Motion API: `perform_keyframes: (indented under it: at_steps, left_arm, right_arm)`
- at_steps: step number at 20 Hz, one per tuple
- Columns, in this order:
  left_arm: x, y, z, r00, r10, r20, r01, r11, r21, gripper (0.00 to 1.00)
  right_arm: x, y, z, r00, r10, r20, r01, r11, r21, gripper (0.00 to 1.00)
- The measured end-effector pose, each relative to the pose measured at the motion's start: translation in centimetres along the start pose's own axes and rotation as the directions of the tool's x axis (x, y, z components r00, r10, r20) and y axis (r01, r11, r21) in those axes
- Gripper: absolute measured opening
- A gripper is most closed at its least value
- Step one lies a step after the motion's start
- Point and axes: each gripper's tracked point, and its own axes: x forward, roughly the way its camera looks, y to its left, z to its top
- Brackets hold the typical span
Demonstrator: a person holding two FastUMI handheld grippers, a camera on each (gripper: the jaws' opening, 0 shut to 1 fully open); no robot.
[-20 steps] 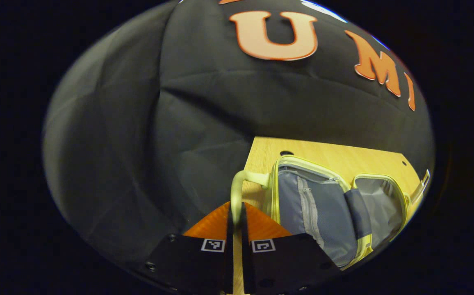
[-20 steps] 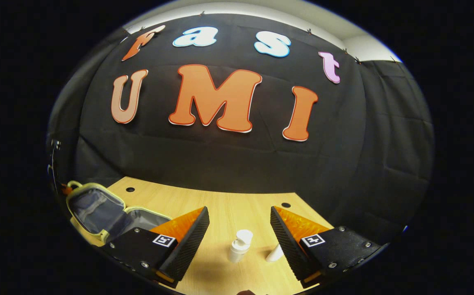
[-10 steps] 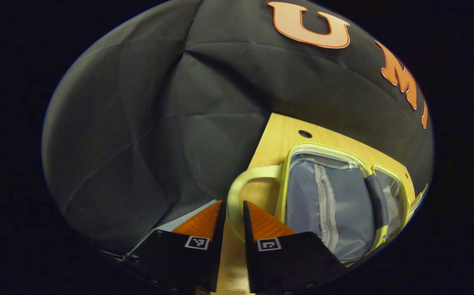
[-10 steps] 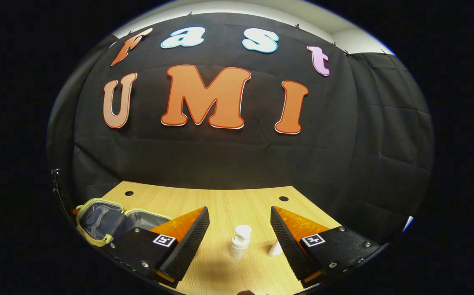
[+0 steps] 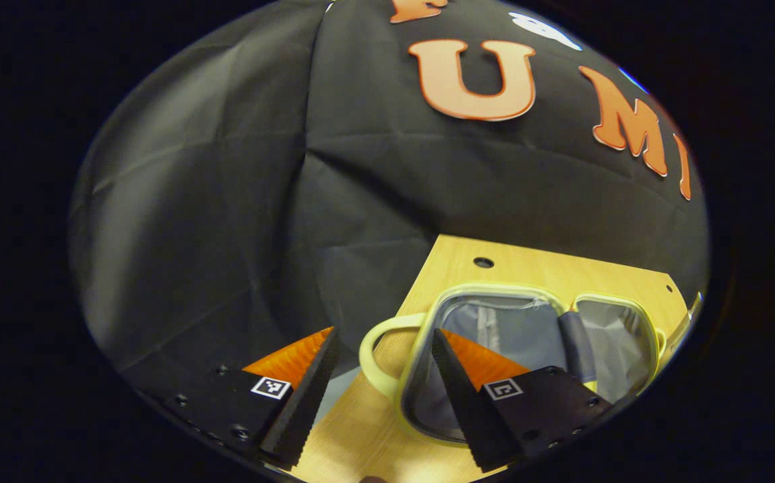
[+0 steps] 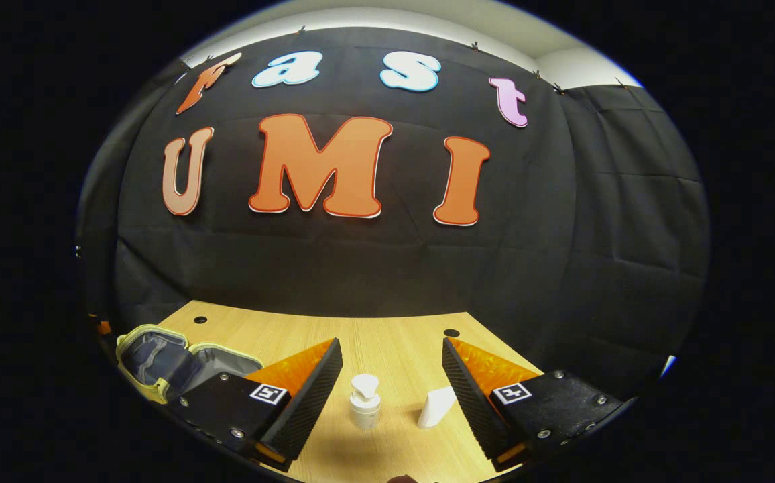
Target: First open the suitcase, pack the skin care products into it, and then close the suitcase.
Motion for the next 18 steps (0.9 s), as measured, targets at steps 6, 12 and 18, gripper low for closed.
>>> perform_keyframes:
  at_steps: [6, 12, 18]
  left_arm:
    - [-7.5, -9.4, 7.8, 0.979, -0.063, 0.194, 0.048, 0.996, 0.081, 0.97]
    - [-14.0, -22.8, 12.2, 0.927, -0.224, 0.300, 0.189, 0.972, 0.141, 0.96]
    - [-18.3, -32.9, 13.6, 0.883, -0.327, 0.338, 0.277, 0.942, 0.187, 0.95]
  right_arm:
    - [1.0, -2.4, 0.4, 0.997, 0.057, 0.043, -0.056, 0.998, -0.017, 0.96]
    - [1.6, -5.2, 0.1, 0.991, 0.115, 0.067, -0.114, 0.993, -0.017, 0.96]
    - [2.2, -8.4, -1.1, 0.987, 0.146, 0.072, -0.145, 0.989, -0.015, 0.96]
